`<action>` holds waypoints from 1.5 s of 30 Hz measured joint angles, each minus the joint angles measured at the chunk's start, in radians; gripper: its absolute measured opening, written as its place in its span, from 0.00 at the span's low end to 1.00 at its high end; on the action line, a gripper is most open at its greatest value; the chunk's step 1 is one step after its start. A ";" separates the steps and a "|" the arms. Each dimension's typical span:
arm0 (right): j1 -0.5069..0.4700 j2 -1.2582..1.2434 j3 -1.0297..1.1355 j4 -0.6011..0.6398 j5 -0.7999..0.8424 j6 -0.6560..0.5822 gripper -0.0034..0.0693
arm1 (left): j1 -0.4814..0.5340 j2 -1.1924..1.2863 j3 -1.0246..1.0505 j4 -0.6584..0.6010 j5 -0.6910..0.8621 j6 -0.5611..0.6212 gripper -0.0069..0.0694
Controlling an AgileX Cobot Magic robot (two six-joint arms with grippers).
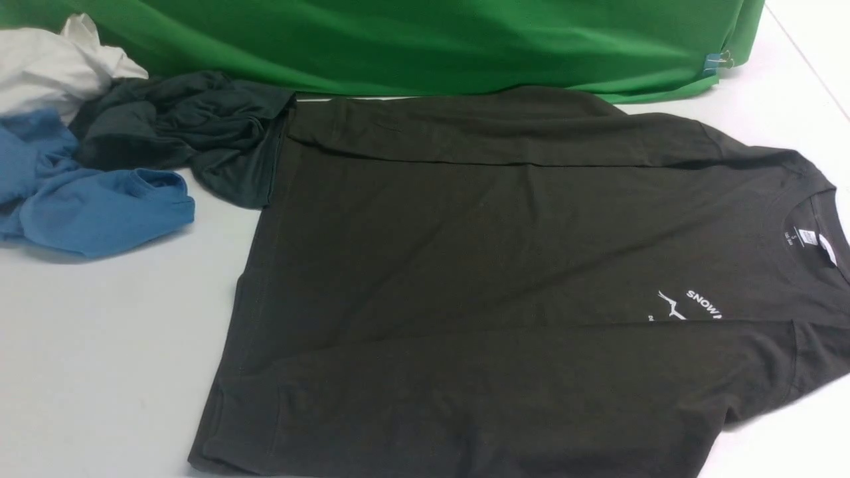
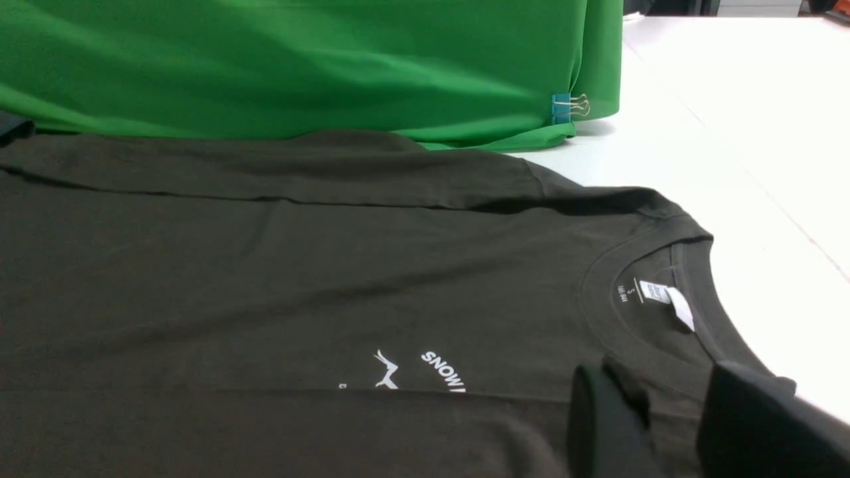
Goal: Fold a long-sleeved shirt on a white desktop.
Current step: 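Grasp the left edge of the dark T-shirt lying flat on the table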
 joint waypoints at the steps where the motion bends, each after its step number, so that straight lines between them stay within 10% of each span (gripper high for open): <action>1: 0.000 0.000 0.000 0.000 0.000 0.000 0.38 | 0.000 0.022 -0.026 -0.001 0.040 -0.005 0.12; 13: 0.000 0.000 0.000 0.000 0.000 0.000 0.38 | 0.000 0.580 -0.396 -0.248 0.843 0.498 0.12; 36: 0.000 0.000 0.000 0.001 -0.021 0.008 0.38 | -0.380 1.106 -0.604 -0.300 0.972 0.742 0.12; 45: 0.000 0.000 0.000 0.089 -0.360 0.401 0.38 | -0.380 1.107 -0.676 -0.283 0.923 0.746 0.12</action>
